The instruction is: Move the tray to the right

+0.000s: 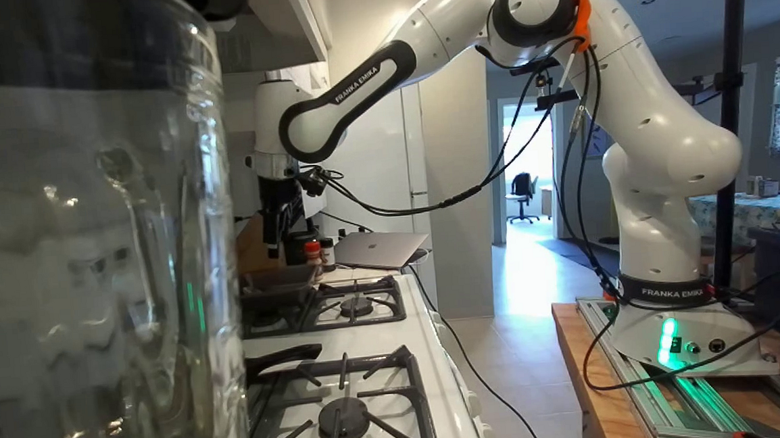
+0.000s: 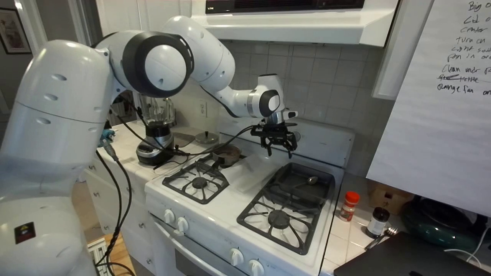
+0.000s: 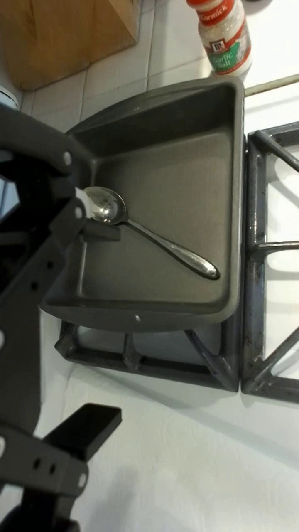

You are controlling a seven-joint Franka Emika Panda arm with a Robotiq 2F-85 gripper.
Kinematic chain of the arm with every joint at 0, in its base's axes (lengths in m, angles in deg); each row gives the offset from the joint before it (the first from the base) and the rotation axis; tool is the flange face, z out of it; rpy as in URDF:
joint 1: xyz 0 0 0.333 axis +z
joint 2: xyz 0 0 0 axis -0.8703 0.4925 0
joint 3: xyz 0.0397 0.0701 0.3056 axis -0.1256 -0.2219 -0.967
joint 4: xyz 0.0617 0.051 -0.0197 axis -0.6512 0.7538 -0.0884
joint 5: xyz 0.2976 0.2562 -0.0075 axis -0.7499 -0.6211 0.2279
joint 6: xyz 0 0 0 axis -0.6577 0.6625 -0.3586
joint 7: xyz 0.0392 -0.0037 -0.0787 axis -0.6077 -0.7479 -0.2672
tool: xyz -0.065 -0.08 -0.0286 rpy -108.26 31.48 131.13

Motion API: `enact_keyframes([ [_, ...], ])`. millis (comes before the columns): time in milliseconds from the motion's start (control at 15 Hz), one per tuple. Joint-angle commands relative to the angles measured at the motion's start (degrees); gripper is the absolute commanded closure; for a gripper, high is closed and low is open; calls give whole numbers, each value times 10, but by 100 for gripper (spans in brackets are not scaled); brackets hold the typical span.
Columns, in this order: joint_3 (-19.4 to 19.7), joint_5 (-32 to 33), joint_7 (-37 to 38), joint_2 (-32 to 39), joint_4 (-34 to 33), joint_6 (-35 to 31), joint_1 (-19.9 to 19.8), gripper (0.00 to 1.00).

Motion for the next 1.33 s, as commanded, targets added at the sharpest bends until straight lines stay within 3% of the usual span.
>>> enact_keyframes([
  [0,-22,-40,-42,48,-65,51,-26,0],
  [267,-32,-72,-53,75,-98,86,-40,0],
  [333,-22,-49,-40,50,-57,50,-31,0],
  [733,-25,-59,-40,64,-77,70,-33,0],
  [1267,-10,-41,23,107,-82,-32,-10,0],
])
